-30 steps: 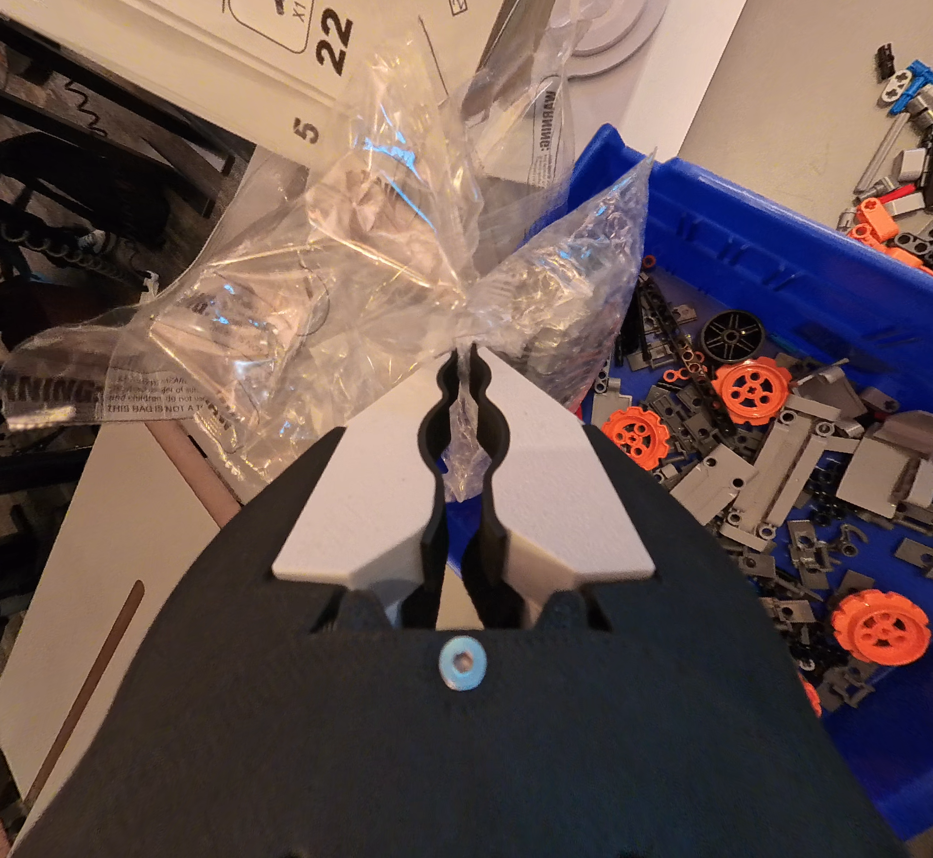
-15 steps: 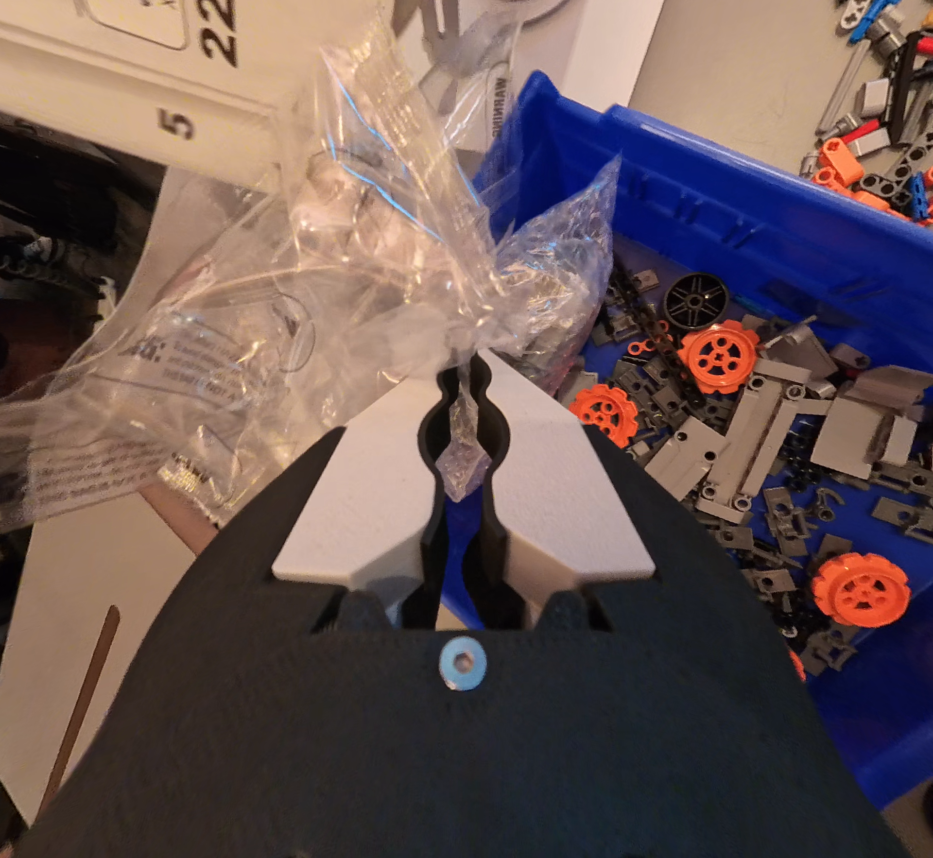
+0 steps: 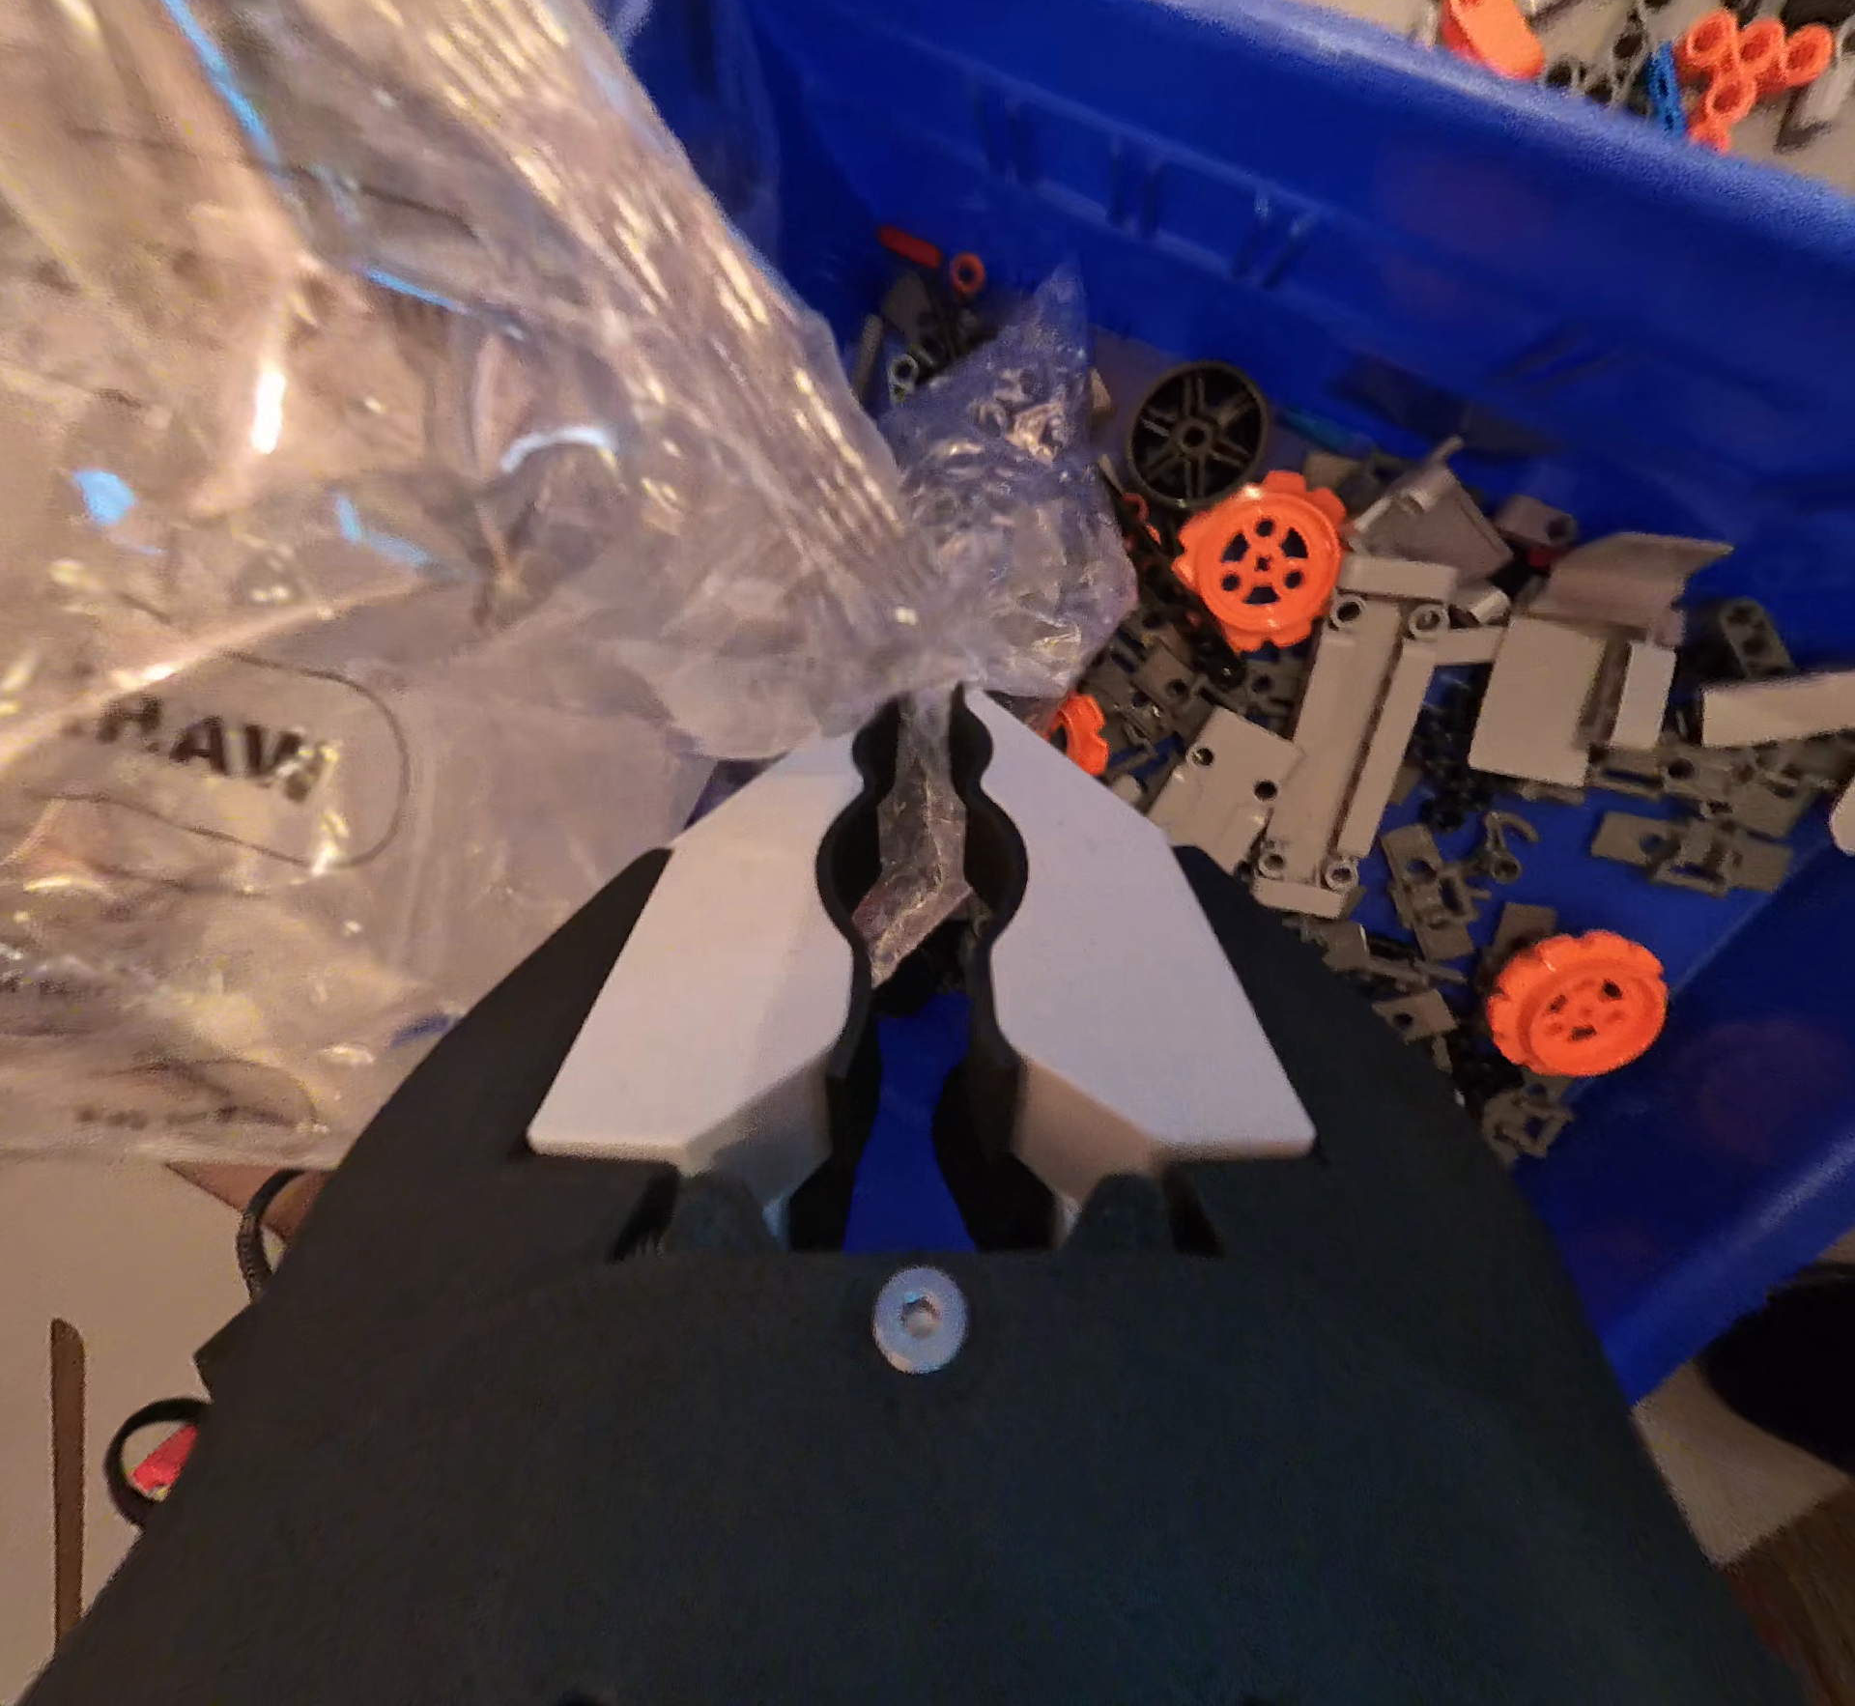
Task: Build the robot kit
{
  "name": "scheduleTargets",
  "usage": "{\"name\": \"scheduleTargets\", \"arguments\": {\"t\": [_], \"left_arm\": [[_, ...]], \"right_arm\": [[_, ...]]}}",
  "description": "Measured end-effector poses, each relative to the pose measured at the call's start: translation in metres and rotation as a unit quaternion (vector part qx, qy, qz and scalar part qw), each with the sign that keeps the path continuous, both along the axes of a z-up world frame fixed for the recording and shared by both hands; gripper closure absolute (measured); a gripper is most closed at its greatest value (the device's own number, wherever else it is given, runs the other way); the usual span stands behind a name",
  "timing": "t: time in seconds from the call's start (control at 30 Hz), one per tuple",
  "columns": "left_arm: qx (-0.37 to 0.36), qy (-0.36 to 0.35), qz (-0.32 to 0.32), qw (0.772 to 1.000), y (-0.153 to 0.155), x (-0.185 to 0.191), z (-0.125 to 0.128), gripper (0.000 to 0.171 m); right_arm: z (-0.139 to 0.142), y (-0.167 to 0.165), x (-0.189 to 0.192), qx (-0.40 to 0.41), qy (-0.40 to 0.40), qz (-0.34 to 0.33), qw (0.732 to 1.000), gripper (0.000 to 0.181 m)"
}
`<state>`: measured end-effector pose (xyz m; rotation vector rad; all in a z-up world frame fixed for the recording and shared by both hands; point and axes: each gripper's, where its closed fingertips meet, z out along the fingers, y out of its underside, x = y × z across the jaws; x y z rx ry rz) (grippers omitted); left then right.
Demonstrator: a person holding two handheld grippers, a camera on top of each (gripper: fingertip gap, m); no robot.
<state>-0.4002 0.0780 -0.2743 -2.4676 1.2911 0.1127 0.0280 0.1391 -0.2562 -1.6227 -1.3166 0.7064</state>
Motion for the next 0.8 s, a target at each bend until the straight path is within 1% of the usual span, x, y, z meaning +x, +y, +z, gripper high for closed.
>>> {"name": "scheduleTargets", "arguments": {"t": [0.2, 0.37, 0.5, 0.57, 0.67, 0.8], "left_arm": [[-0.050, 0.045, 0.004, 0.998, -0.023, -0.018, -0.008, 0.136], [-0.097, 0.070, 0.007, 0.993, -0.046, -0.028, -0.007, 0.125], [-0.138, 0.086, 0.013, 0.987, -0.069, -0.037, -0.008, 0.124], [-0.160, 0.090, 0.015, 0.983, -0.081, -0.040, -0.010, 0.128], [-0.201, 0.105, 0.022, 0.974, -0.098, -0.044, -0.020, 0.130], [-0.230, 0.120, 0.032, 0.965, -0.104, -0.044, -0.038, 0.129]], "right_arm": [[0.001, -0.001, 0.000, -0.001, 0.002, 0.004, 1.000, 0.165], [0.002, -0.002, 0.000, 0.000, 0.002, 0.006, 1.000, 0.164], [0.002, -0.003, 0.000, -0.001, 0.003, 0.007, 1.000, 0.164], [0.002, -0.003, -0.001, -0.001, 0.002, 0.008, 1.000, 0.164], [0.002, -0.003, -0.001, -0.001, 0.002, 0.009, 1.000, 0.164], [0.002, -0.004, -0.001, -0.001, 0.002, 0.011, 1.000, 0.164]]}}
